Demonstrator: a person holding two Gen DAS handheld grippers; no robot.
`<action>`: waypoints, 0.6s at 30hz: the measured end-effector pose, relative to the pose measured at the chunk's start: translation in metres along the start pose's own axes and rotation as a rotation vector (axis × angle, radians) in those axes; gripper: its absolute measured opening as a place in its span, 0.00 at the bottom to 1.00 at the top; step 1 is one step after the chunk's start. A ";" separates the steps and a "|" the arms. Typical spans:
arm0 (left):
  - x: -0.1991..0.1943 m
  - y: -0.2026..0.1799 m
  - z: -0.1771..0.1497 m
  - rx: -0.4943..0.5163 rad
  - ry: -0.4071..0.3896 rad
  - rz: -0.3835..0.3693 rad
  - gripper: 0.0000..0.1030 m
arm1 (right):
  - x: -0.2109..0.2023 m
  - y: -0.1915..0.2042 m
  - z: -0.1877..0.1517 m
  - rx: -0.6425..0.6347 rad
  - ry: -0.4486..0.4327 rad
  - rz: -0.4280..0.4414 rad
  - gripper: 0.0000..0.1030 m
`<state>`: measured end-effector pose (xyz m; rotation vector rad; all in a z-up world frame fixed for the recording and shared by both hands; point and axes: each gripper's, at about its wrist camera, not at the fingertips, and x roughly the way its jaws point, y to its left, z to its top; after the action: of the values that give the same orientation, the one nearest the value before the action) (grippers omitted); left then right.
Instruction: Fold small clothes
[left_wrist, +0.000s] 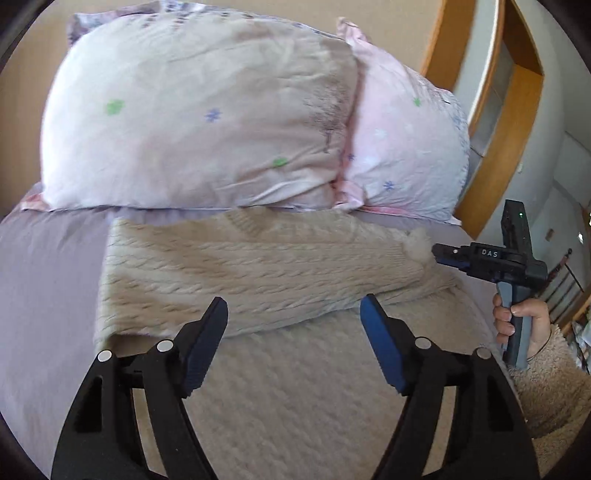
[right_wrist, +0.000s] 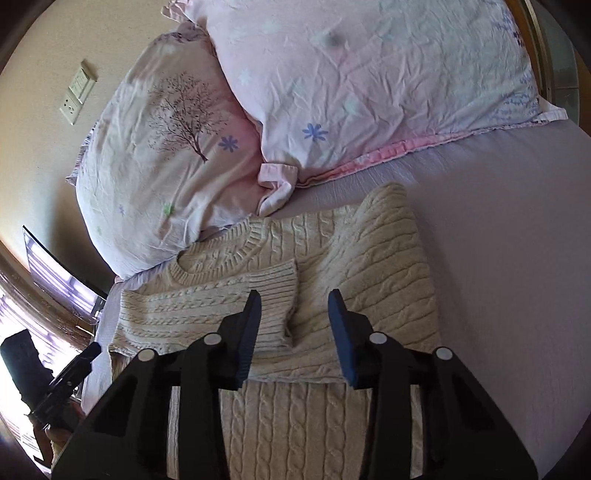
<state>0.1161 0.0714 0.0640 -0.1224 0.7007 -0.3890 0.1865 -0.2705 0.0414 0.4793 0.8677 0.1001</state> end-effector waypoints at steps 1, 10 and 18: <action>-0.008 0.014 -0.006 -0.029 0.009 0.036 0.74 | 0.007 0.002 -0.002 -0.011 0.015 -0.002 0.33; -0.034 0.071 -0.067 -0.277 0.099 0.063 0.76 | 0.003 0.021 -0.010 -0.047 -0.080 -0.073 0.05; -0.045 0.066 -0.094 -0.313 0.087 -0.057 0.76 | -0.052 -0.032 -0.032 0.110 -0.104 -0.280 0.49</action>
<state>0.0438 0.1517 0.0043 -0.4237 0.8424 -0.3383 0.1257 -0.3014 0.0463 0.4573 0.8333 -0.2286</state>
